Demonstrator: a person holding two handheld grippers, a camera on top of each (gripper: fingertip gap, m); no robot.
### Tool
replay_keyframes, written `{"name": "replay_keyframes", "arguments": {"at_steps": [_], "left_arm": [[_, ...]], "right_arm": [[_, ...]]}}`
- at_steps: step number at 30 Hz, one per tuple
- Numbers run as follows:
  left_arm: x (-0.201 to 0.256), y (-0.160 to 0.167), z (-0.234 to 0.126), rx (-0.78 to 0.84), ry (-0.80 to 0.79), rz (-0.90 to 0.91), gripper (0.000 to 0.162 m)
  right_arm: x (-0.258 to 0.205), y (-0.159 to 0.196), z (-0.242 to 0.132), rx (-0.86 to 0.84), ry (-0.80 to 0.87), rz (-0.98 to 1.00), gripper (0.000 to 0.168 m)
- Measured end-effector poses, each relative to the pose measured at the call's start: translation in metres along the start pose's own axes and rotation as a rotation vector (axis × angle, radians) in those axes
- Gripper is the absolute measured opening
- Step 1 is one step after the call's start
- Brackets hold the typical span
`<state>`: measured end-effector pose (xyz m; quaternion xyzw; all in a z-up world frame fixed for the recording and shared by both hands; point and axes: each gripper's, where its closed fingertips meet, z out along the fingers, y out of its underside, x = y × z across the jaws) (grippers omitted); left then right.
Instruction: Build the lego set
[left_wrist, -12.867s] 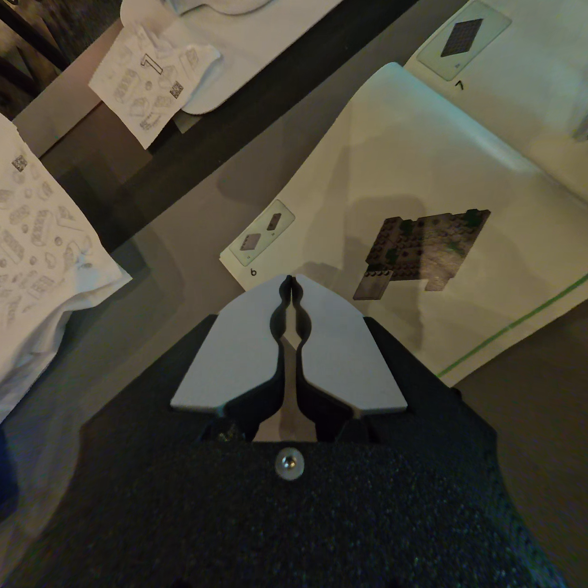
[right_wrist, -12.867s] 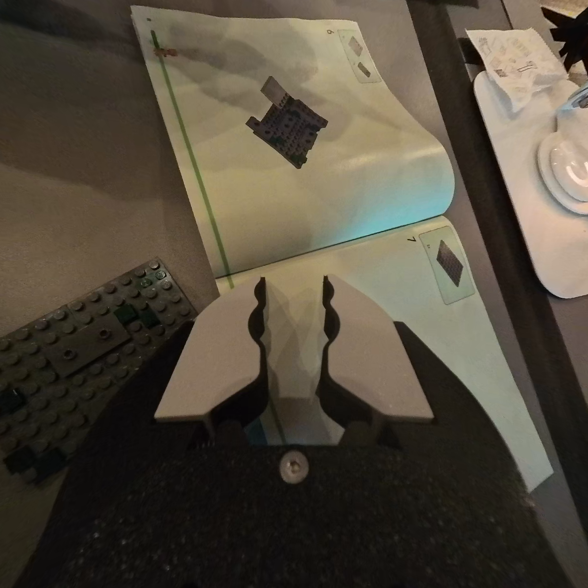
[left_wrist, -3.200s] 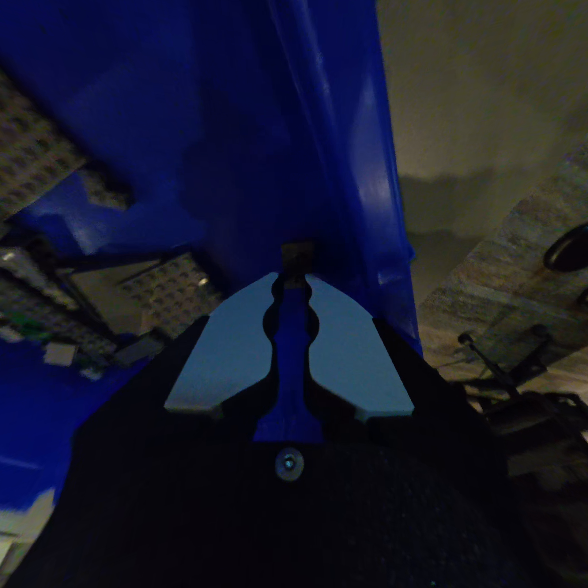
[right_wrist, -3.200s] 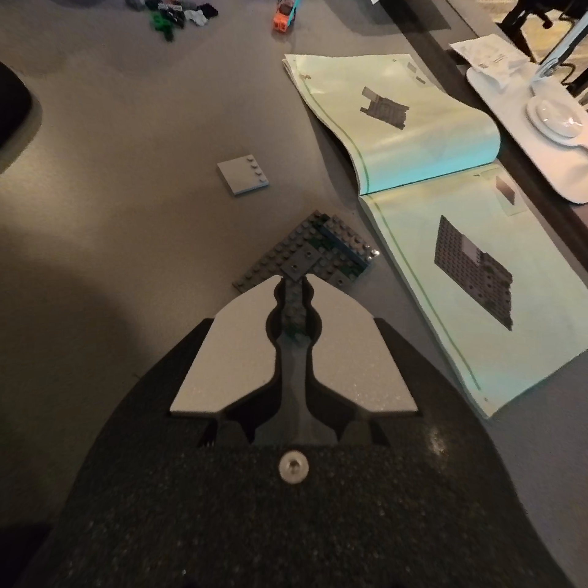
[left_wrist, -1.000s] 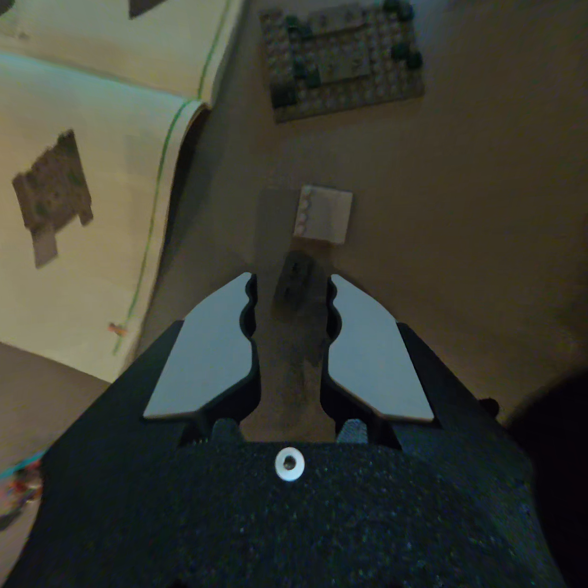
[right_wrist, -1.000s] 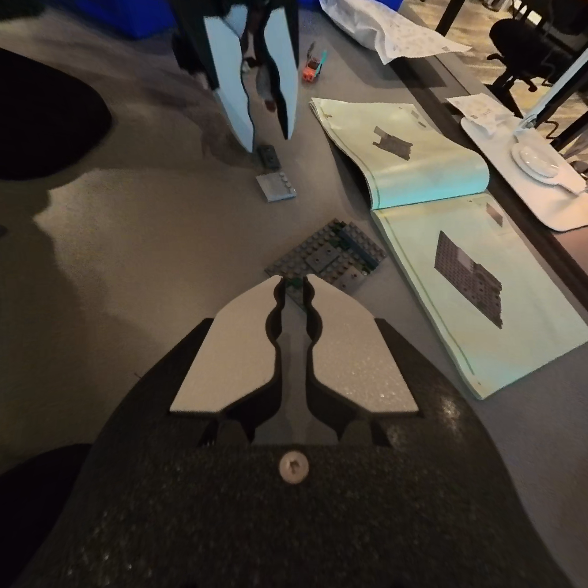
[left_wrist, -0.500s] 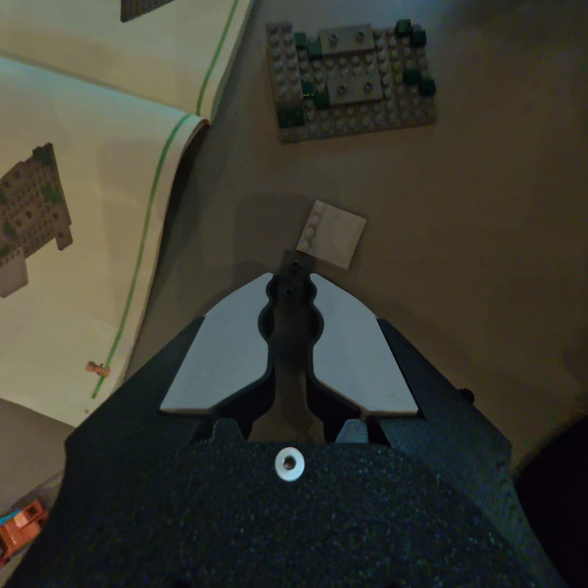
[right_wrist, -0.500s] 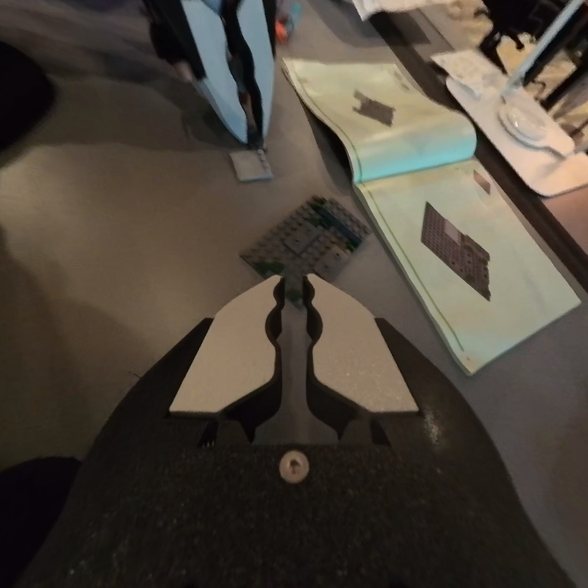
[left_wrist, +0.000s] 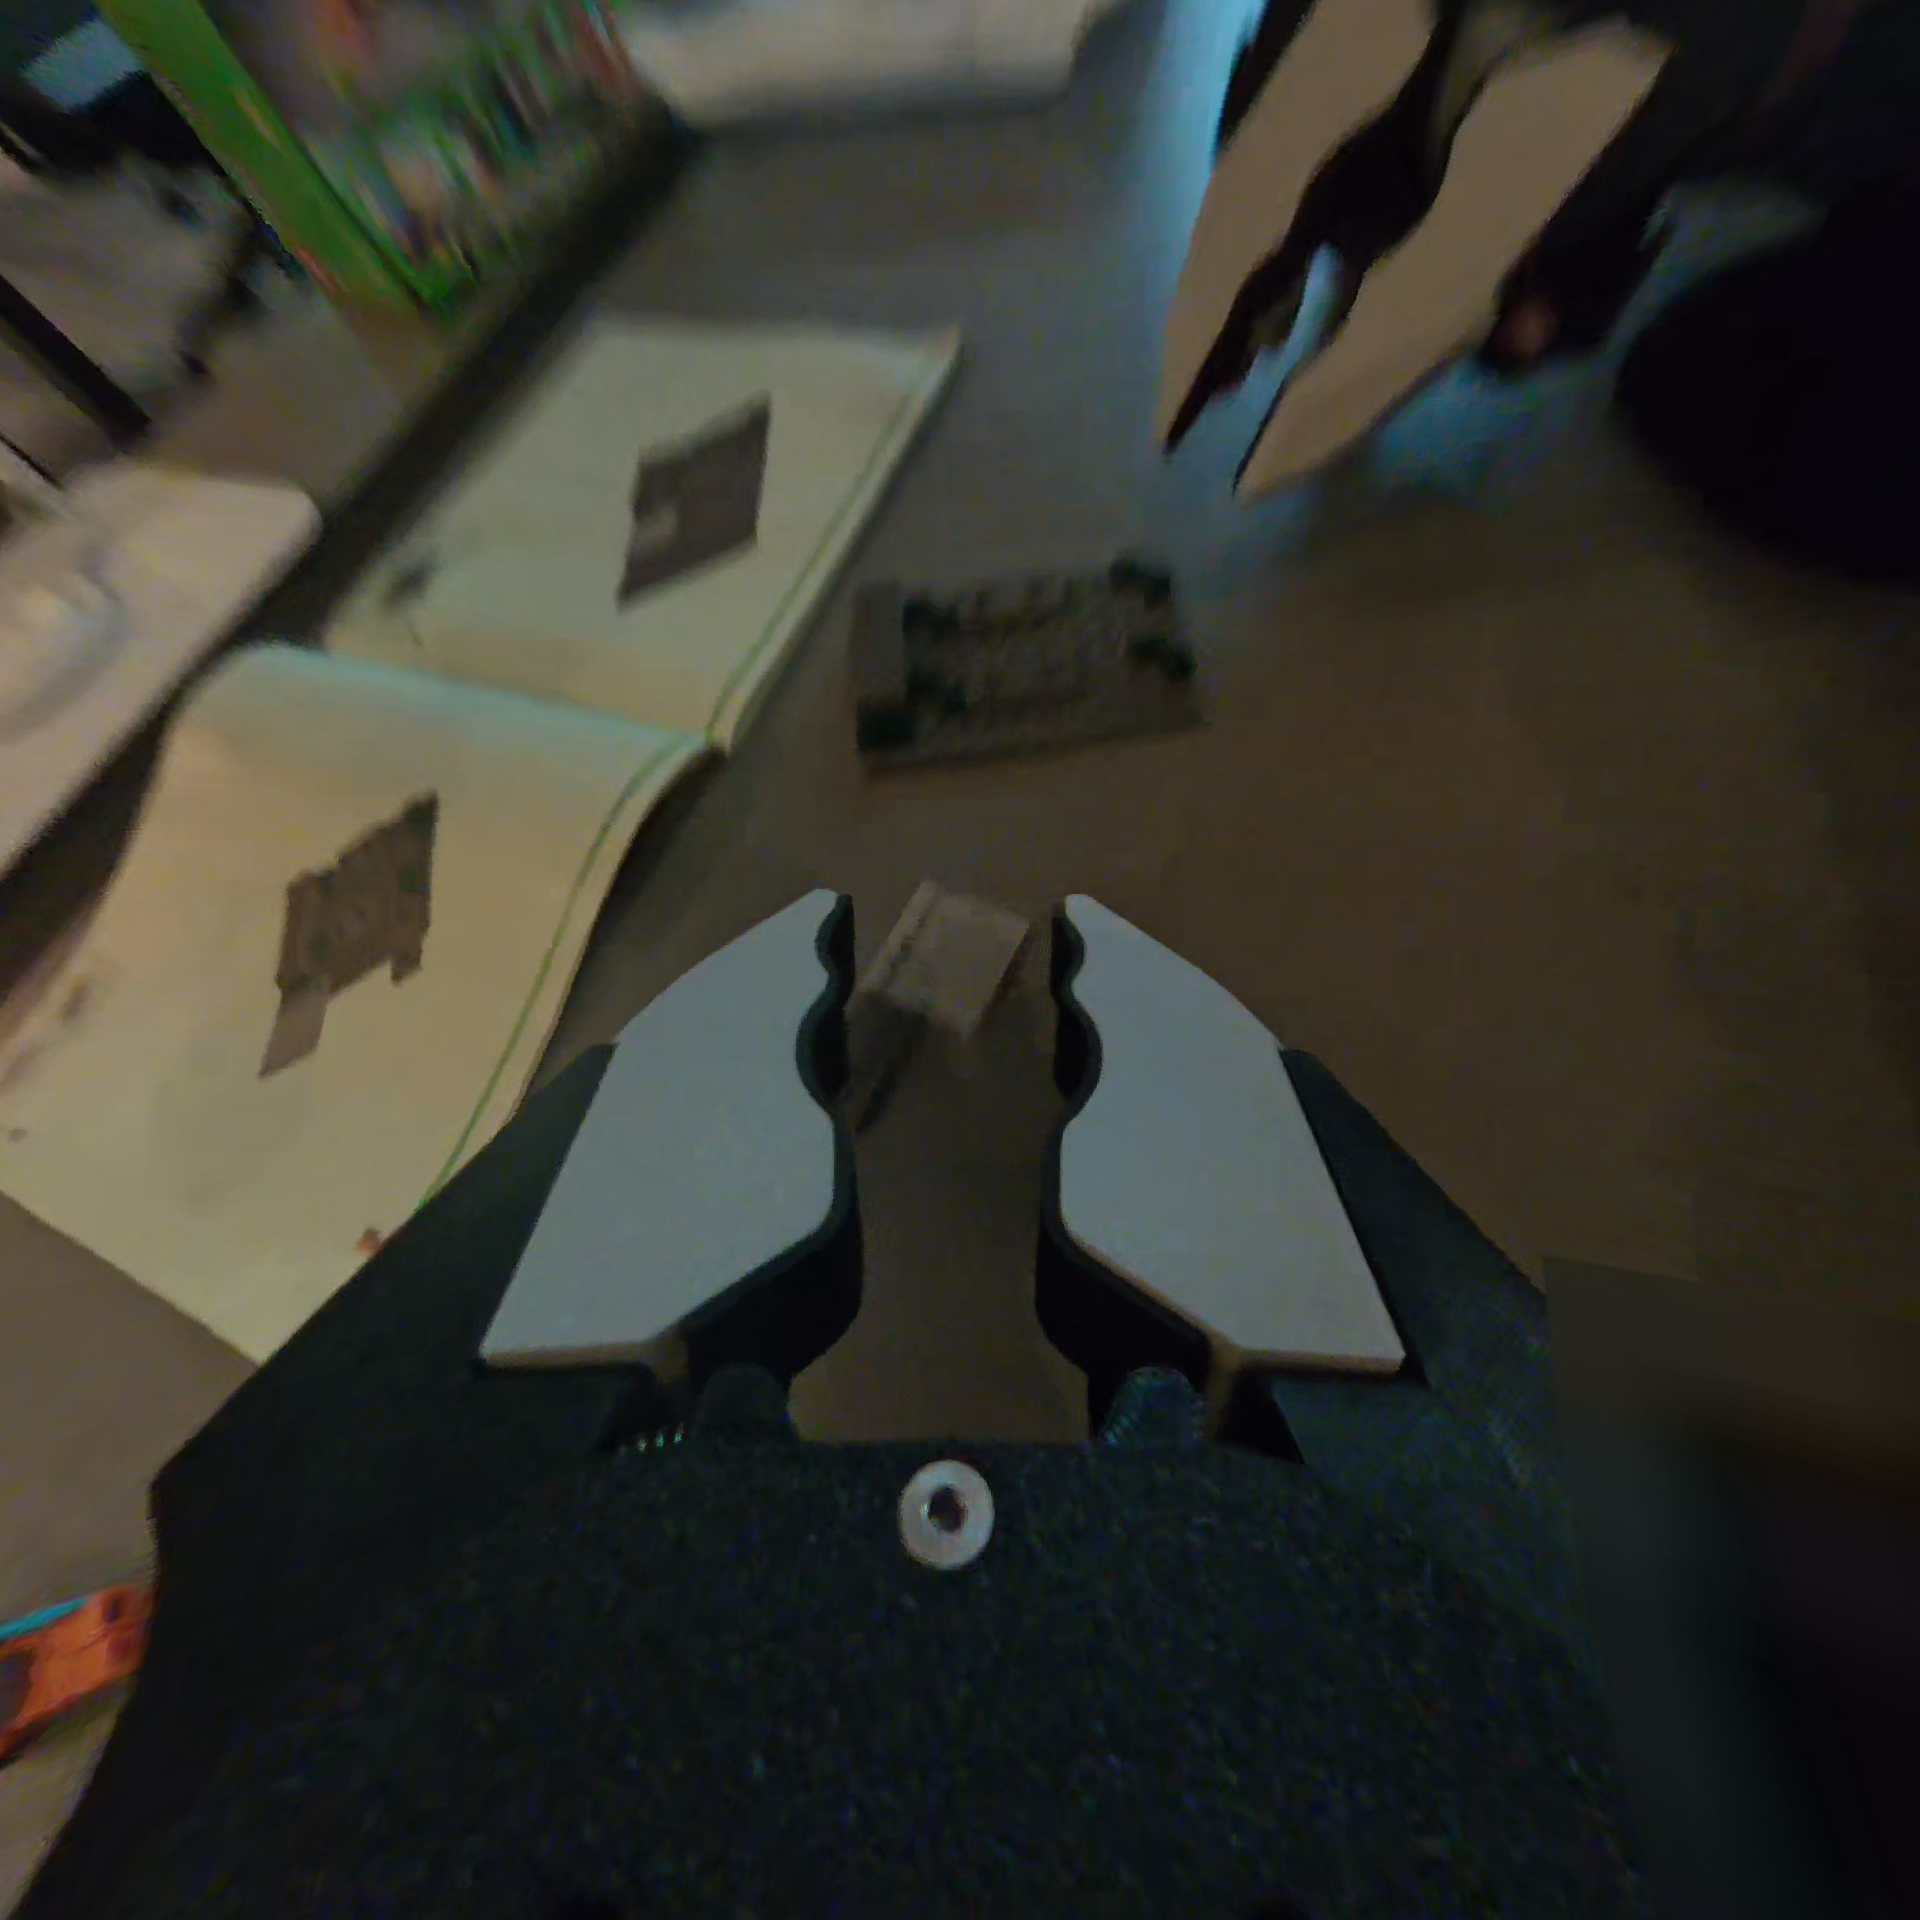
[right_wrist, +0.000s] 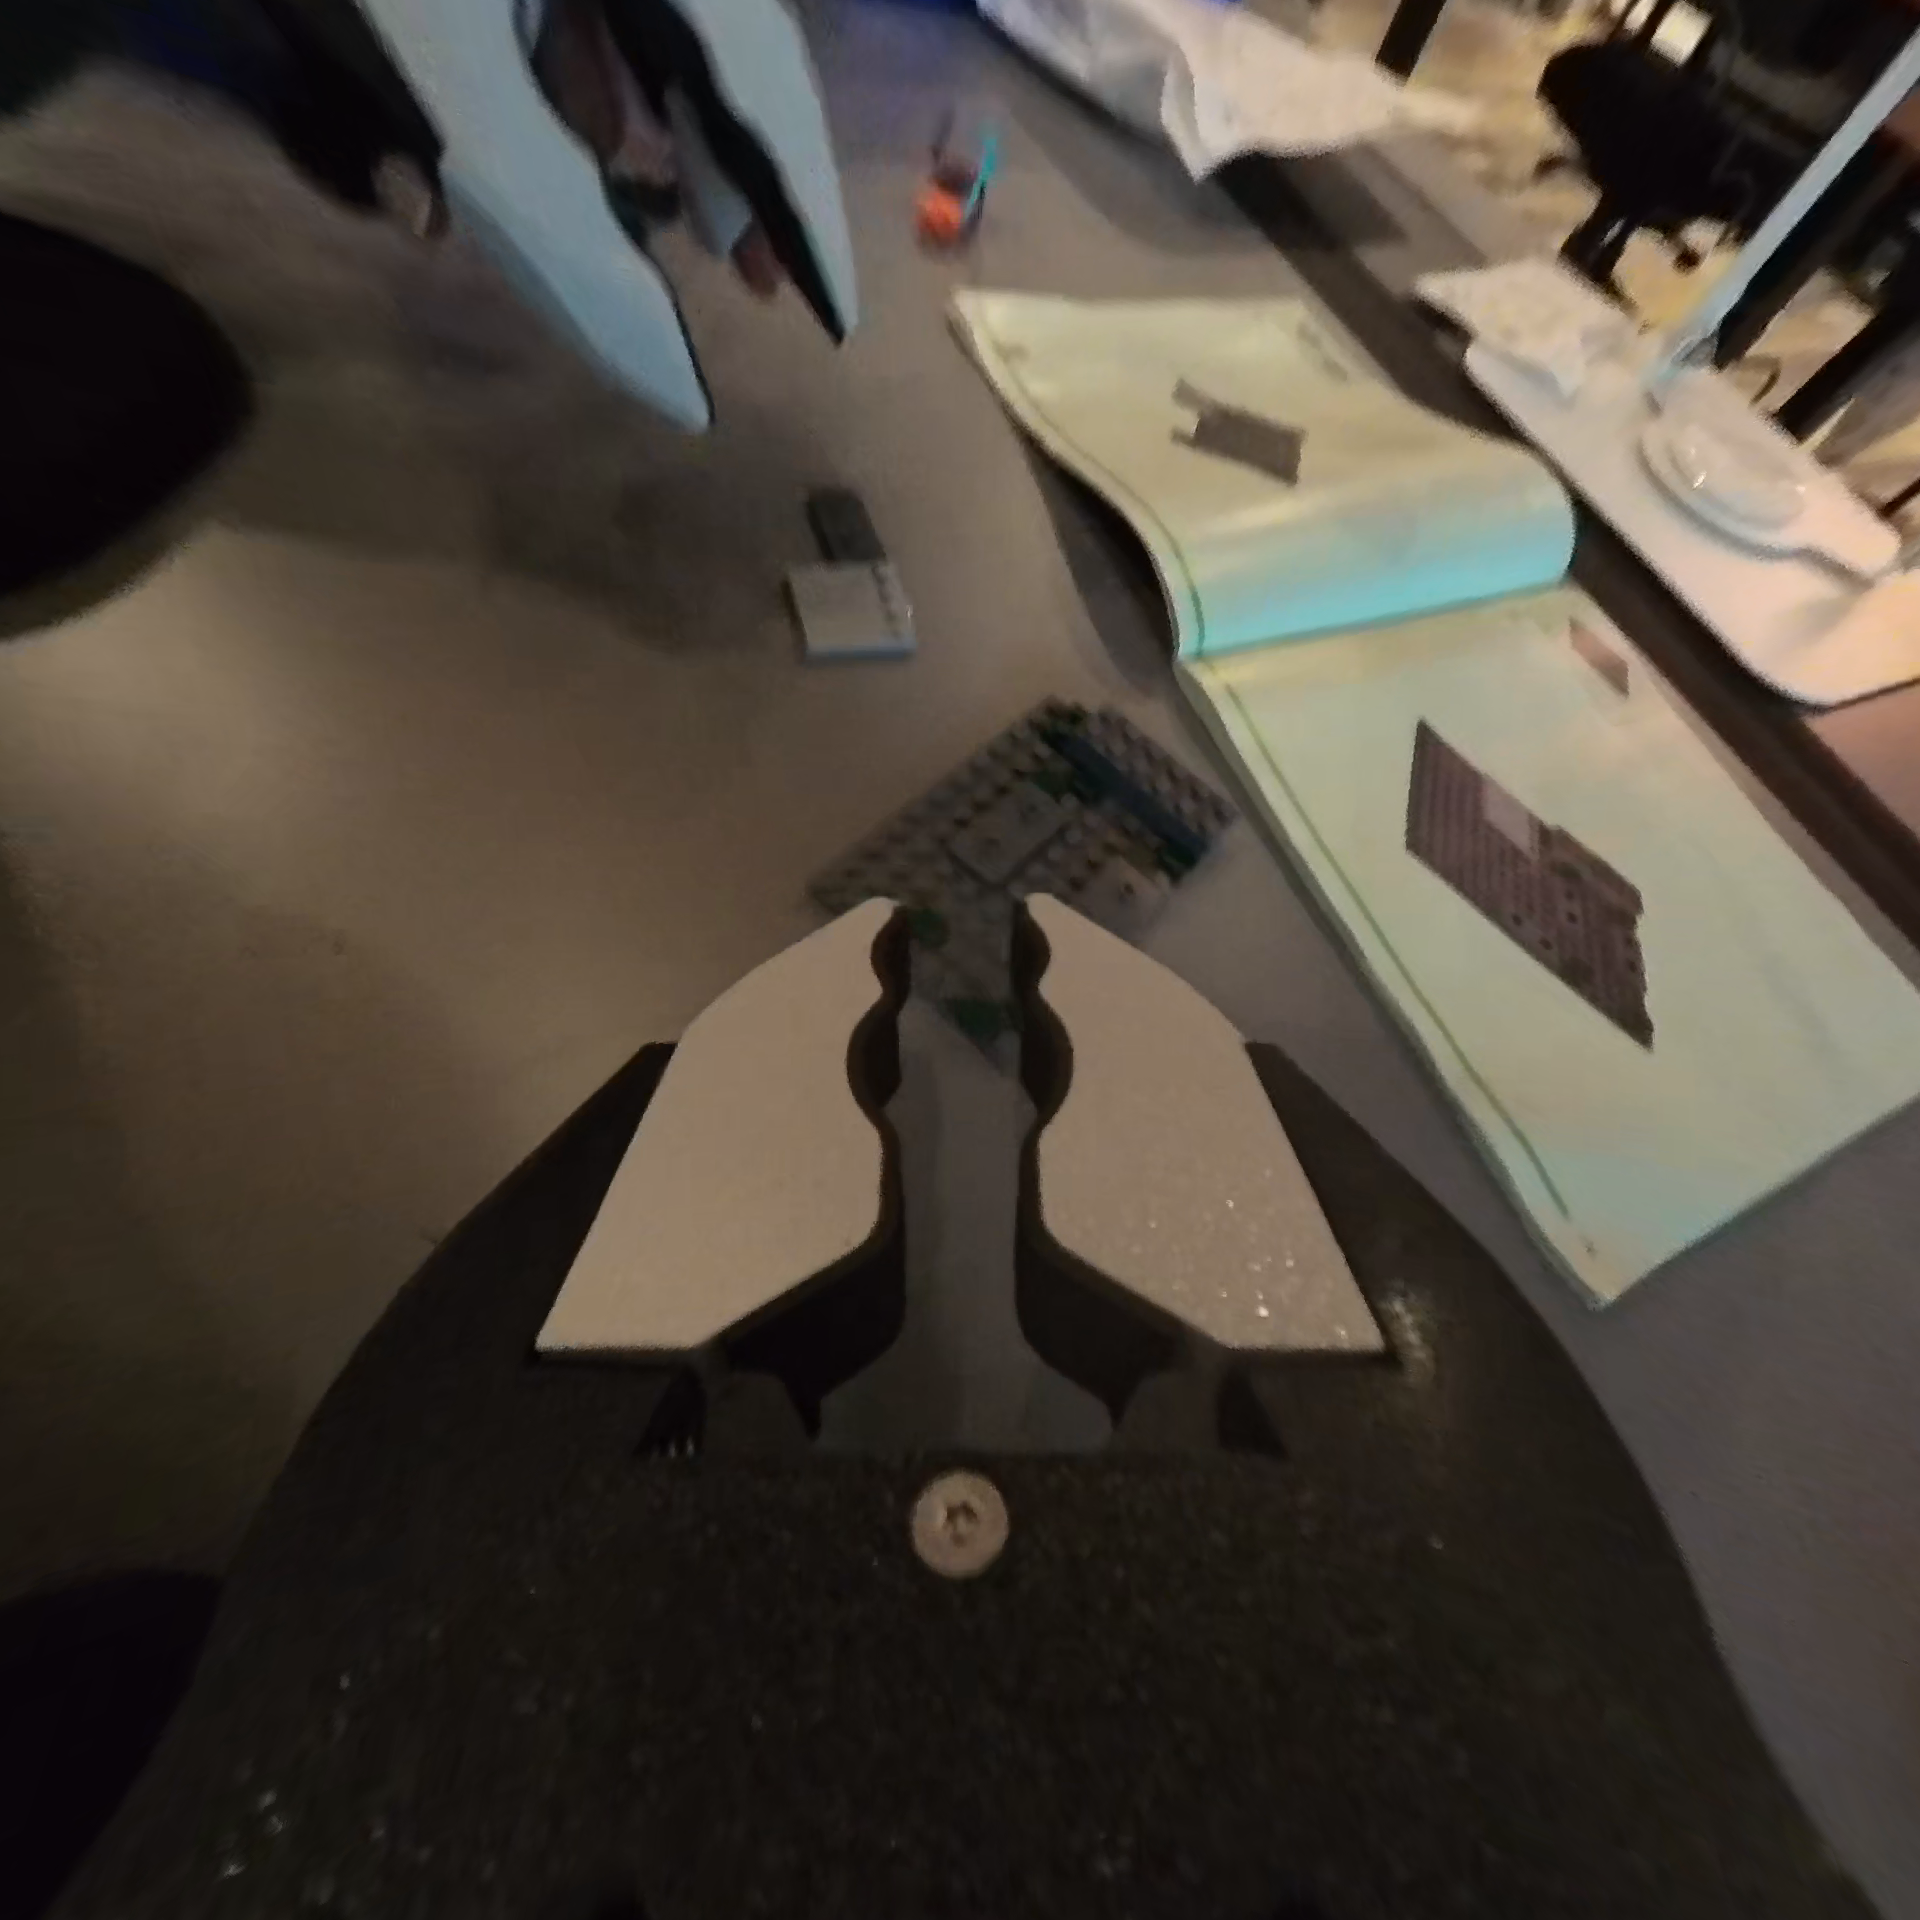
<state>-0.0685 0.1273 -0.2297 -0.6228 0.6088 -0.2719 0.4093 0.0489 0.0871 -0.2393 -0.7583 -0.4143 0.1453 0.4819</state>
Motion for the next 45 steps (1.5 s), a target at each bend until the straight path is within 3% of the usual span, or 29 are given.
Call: {"name": "replay_keyframes", "arguments": {"at_steps": [5, 10, 18, 24, 28, 36, 41, 45], "left_arm": [[-0.008, -0.021, -0.014, 0.104, -0.223, -0.116, 0.019], [-0.006, -0.018, -0.025, 0.129, -0.286, -0.216, 0.010], [-0.016, 0.009, -0.023, 0.067, -0.320, -0.227, 0.000], [-0.016, 0.015, -0.022, 0.035, -0.343, -0.207, 0.000], [-0.016, 0.016, -0.023, 0.033, -0.348, -0.204, 0.000], [-0.019, 0.022, -0.028, 0.020, -0.366, -0.187, 0.001], [-0.018, 0.023, -0.027, 0.013, -0.360, -0.188, 0.003], [-0.015, 0.023, -0.024, 0.010, -0.342, -0.184, 0.004]], "right_arm": [[0.003, -0.019, 0.005, 0.098, 0.021, 0.077, 0.020], [-0.005, -0.023, 0.021, 0.074, -0.004, 0.085, 0.019], [-0.013, -0.029, 0.067, -0.095, -0.146, 0.032, 0.022], [-0.029, -0.027, 0.109, -0.278, -0.263, -0.056, 0.046], [-0.033, -0.024, 0.125, -0.338, -0.300, -0.086, 0.043], [-0.031, -0.023, 0.128, -0.394, -0.345, -0.060, 0.032], [-0.029, -0.022, 0.125, -0.400, -0.280, -0.053, 0.032], [-0.026, -0.027, 0.114, -0.351, -0.212, 0.078, 0.032]]}}
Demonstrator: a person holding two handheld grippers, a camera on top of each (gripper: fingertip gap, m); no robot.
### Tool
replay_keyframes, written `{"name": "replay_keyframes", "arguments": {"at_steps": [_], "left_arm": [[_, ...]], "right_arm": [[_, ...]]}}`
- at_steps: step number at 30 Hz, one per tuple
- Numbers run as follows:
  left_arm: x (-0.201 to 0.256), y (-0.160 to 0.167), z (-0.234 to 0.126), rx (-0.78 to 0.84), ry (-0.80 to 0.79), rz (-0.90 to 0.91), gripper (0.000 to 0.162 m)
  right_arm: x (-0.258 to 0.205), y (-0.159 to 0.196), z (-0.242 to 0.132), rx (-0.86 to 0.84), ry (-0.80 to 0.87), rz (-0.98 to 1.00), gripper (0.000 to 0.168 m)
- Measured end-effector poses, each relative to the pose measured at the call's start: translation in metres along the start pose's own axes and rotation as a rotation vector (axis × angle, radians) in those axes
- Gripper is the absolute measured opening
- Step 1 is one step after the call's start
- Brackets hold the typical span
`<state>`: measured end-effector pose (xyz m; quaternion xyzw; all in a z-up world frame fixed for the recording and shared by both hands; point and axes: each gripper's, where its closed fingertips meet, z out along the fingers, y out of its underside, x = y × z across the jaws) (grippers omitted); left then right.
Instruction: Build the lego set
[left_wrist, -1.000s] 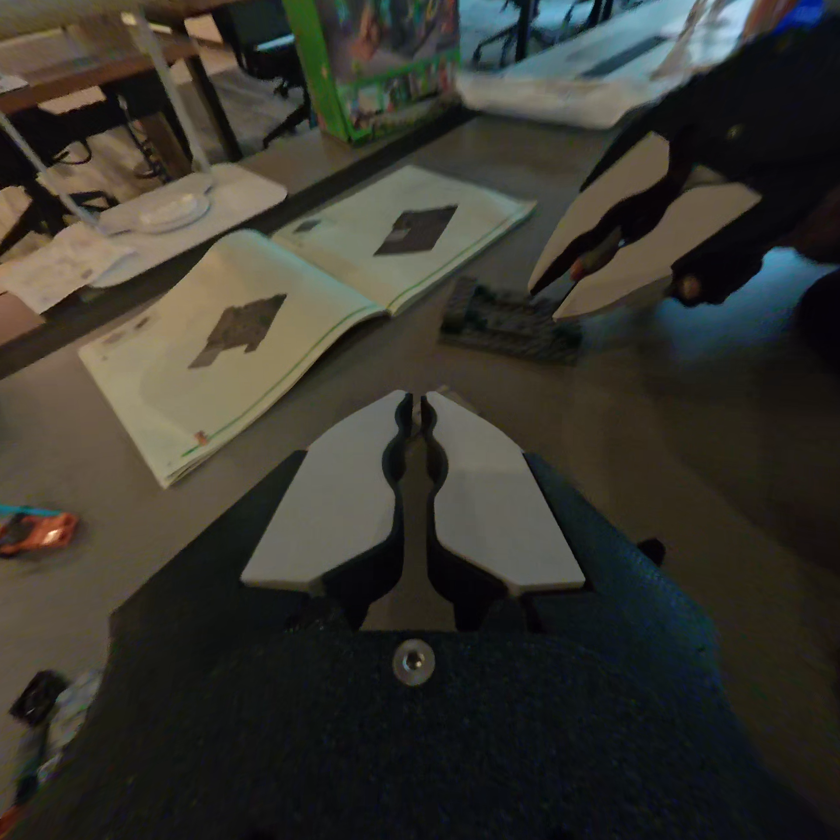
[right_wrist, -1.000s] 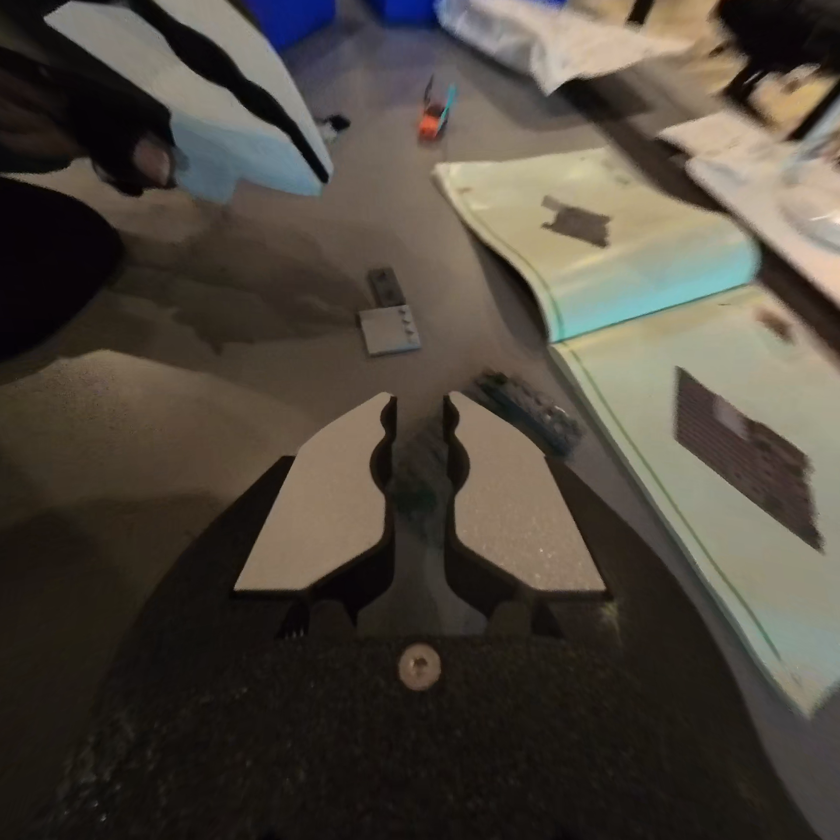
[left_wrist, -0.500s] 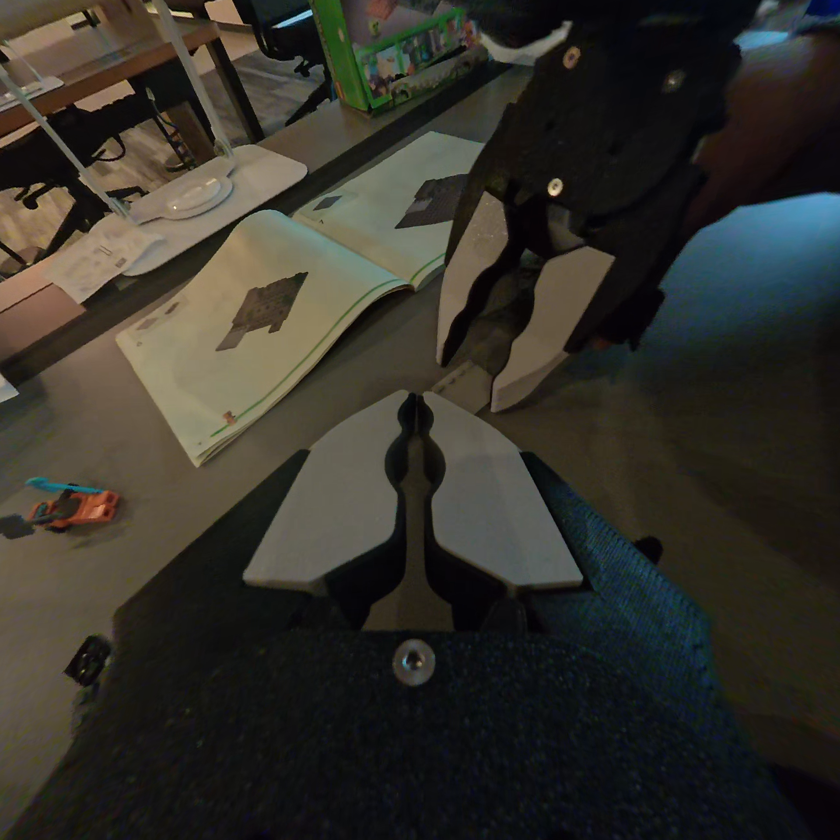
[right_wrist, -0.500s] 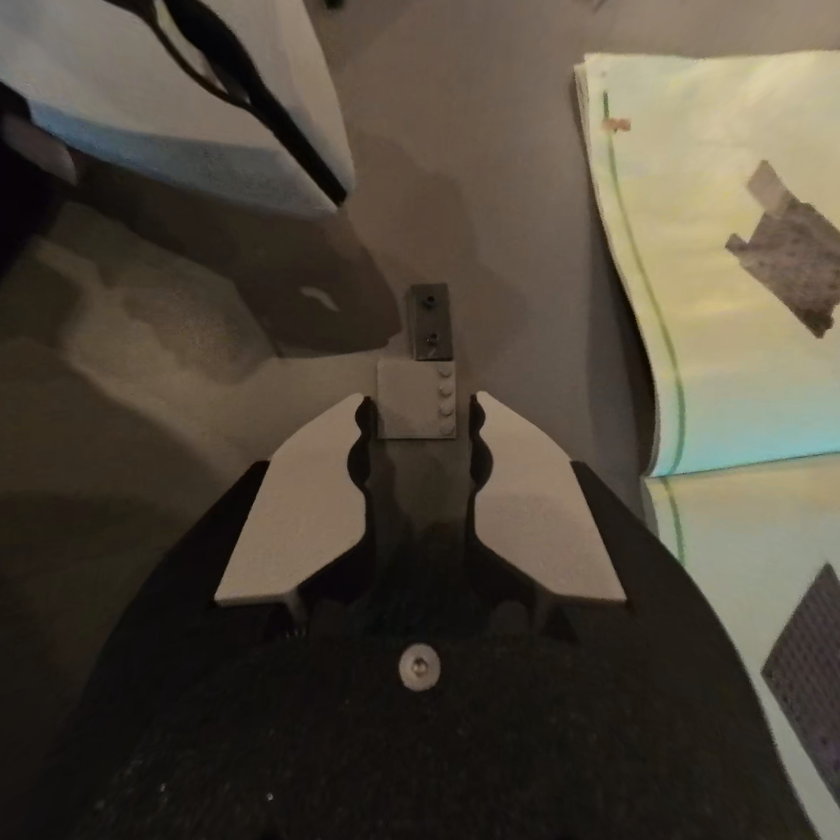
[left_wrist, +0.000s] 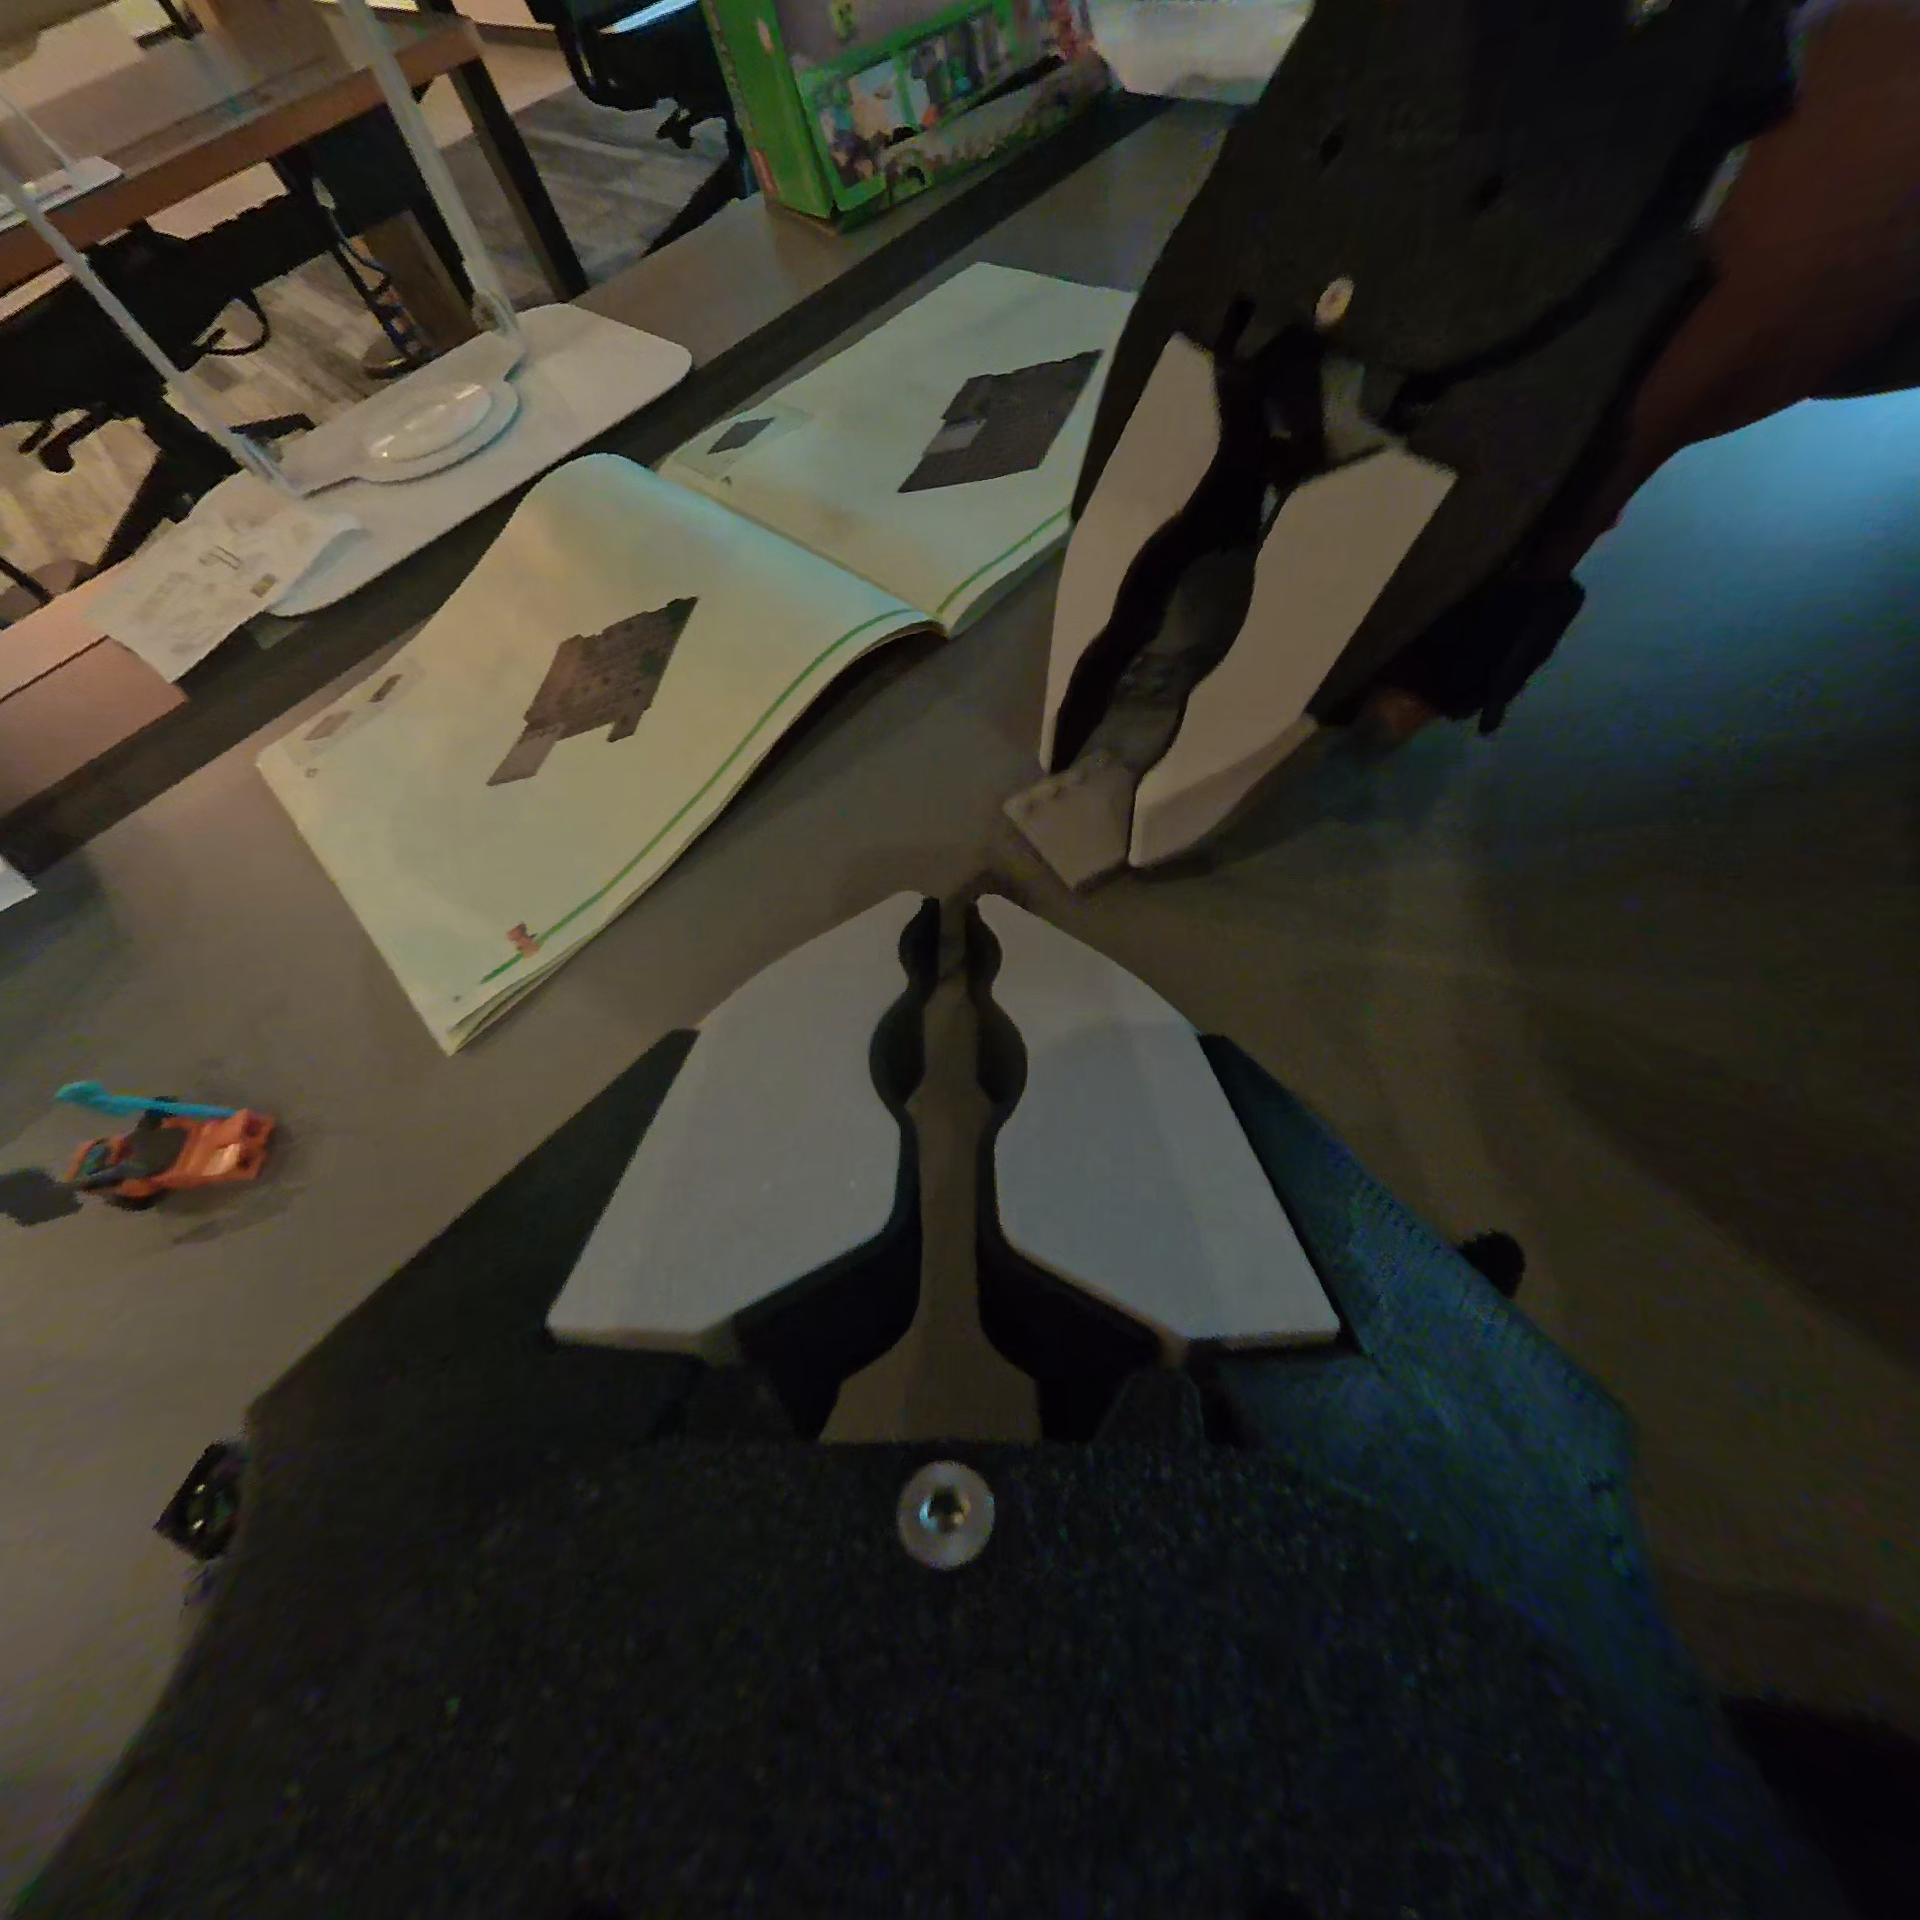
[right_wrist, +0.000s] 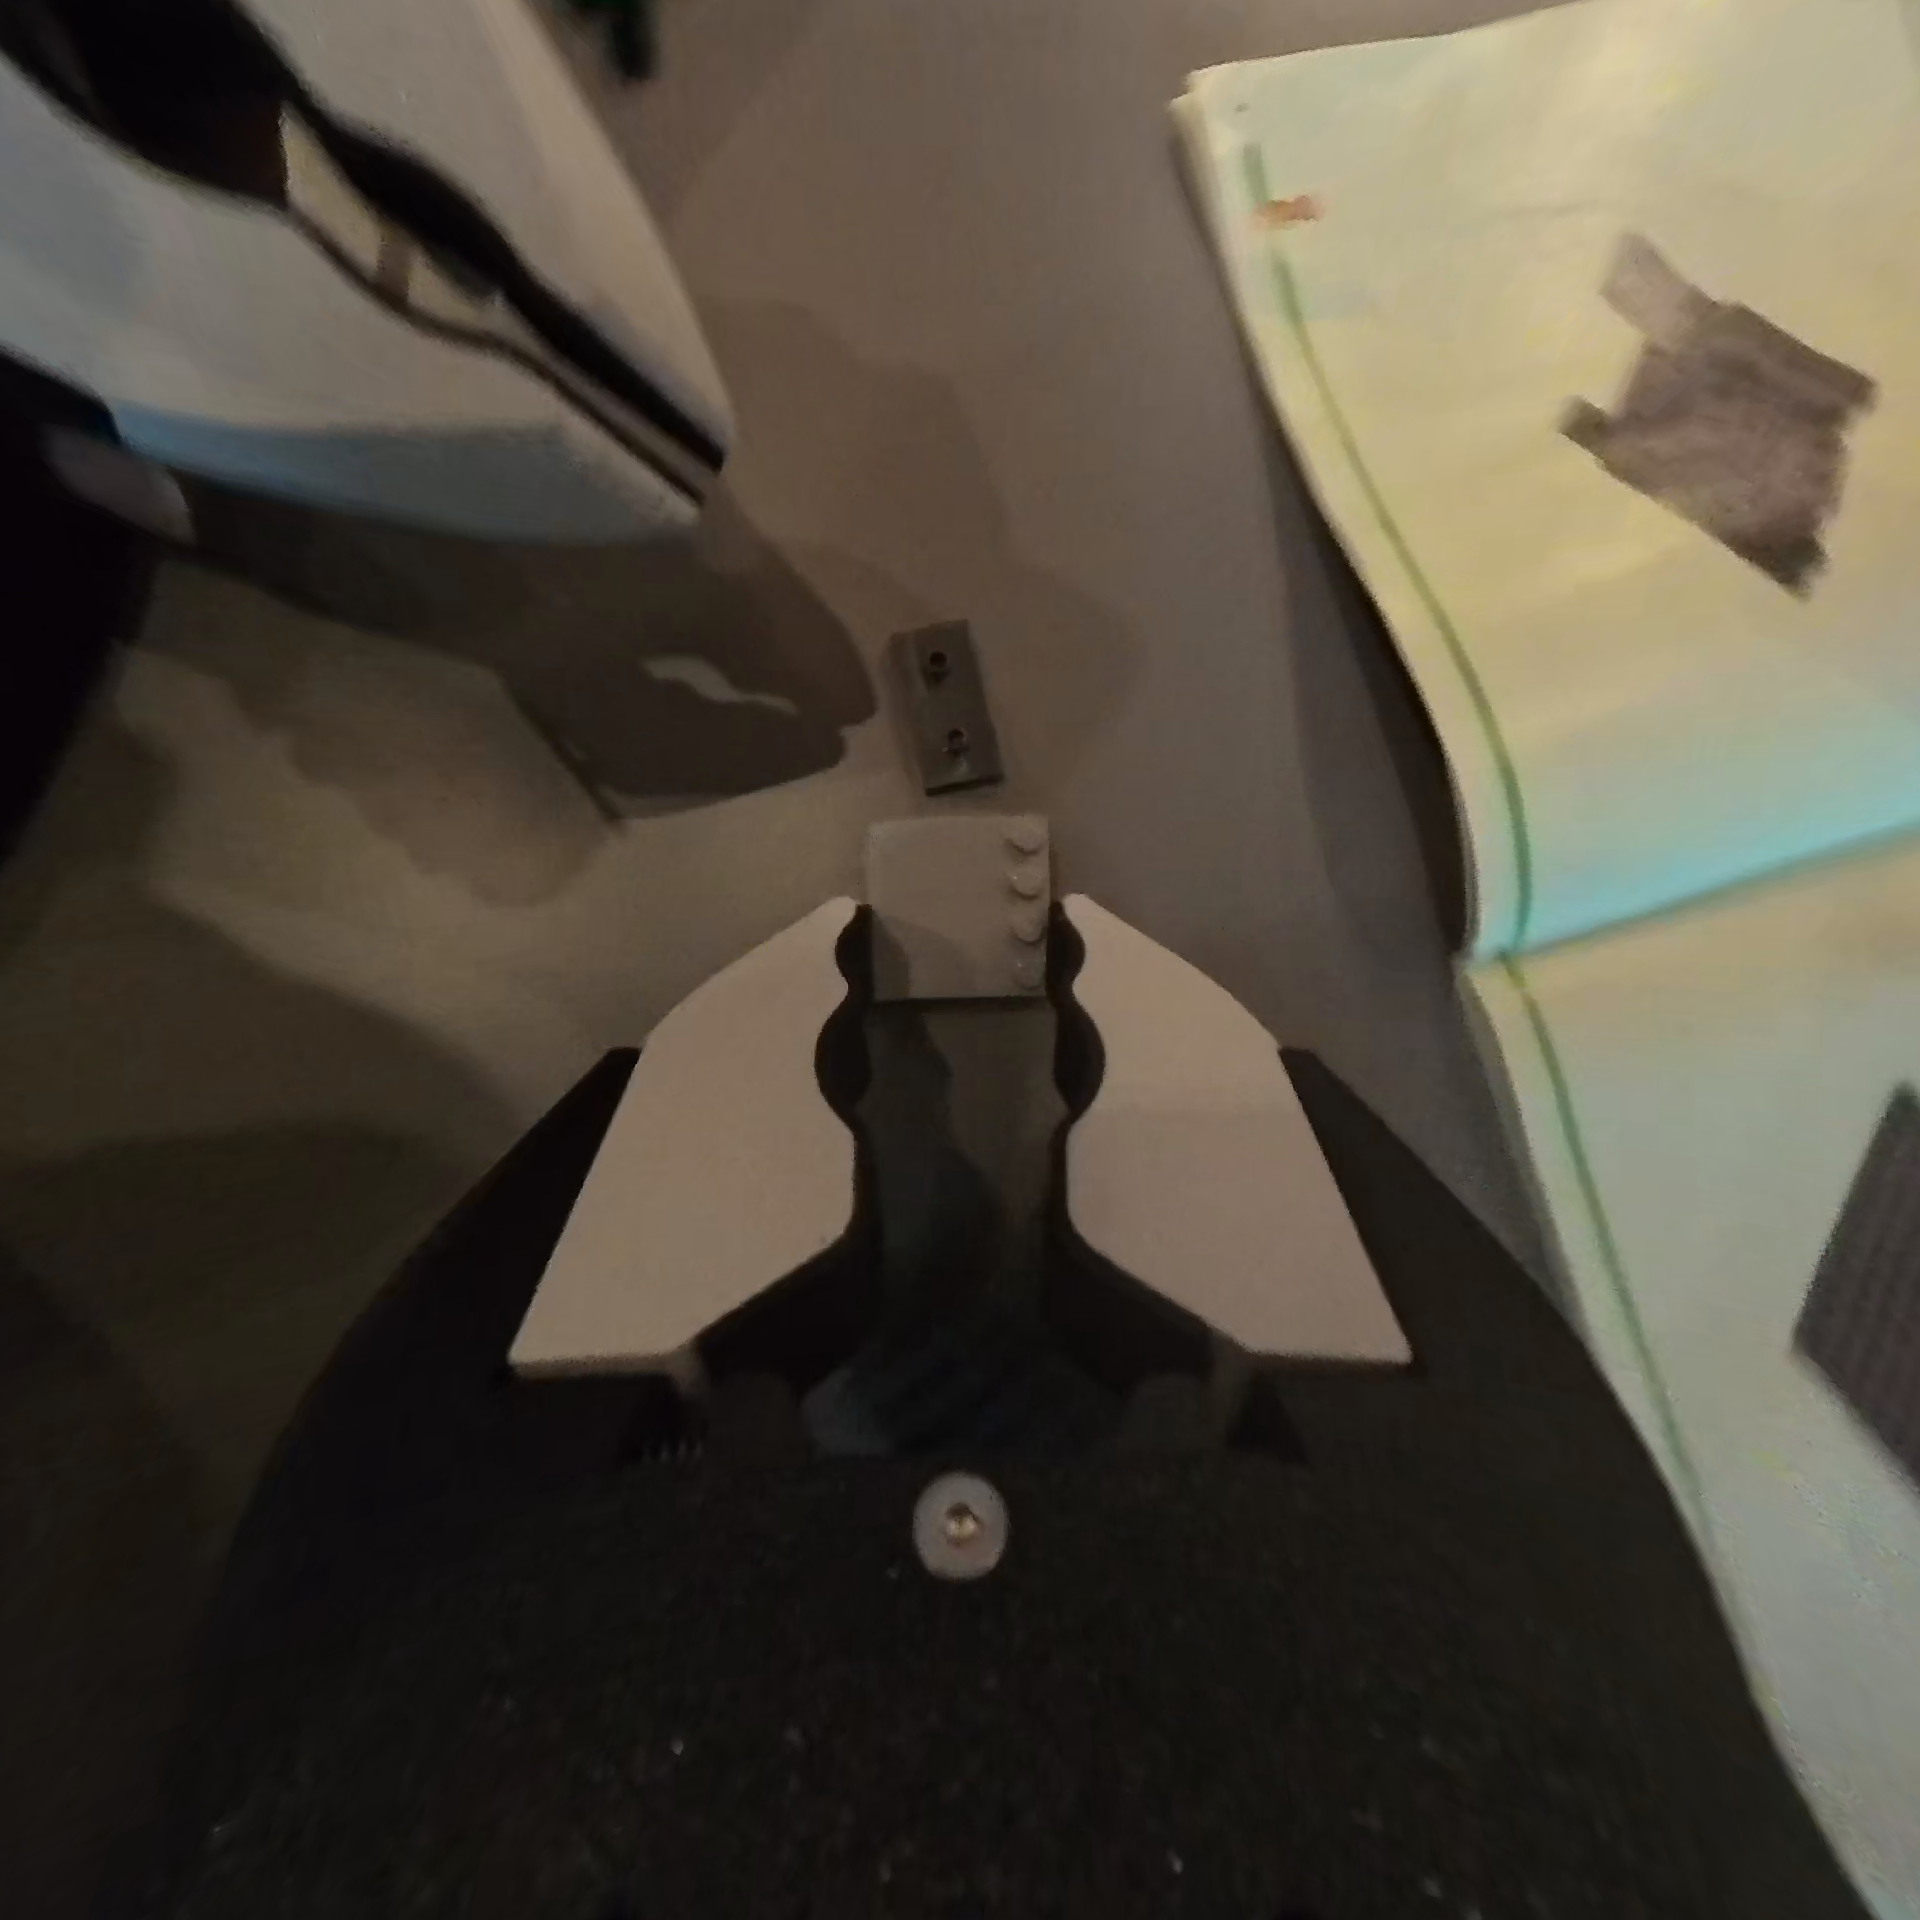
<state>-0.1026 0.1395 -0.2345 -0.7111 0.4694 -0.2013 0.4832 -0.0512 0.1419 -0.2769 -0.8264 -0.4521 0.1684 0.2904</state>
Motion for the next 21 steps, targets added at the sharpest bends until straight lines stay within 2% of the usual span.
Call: {"name": "replay_keyframes", "arguments": {"at_steps": [7, 16, 21], "left_arm": [[0.021, -0.013, 0.004, 0.045, 0.111, -0.060, 0.013], [0.062, -0.042, 0.008, 0.125, 0.365, -0.329, 0.022], [0.072, -0.044, 0.013, 0.101, 0.419, -0.381, 0.022]], "right_arm": [[-0.004, -0.002, -0.037, 0.201, 0.117, 0.180, 0.032], [-0.034, 0.008, -0.065, 0.369, 0.220, 0.257, 0.031], [-0.039, 0.008, -0.072, 0.424, 0.255, 0.265, 0.031]]}}
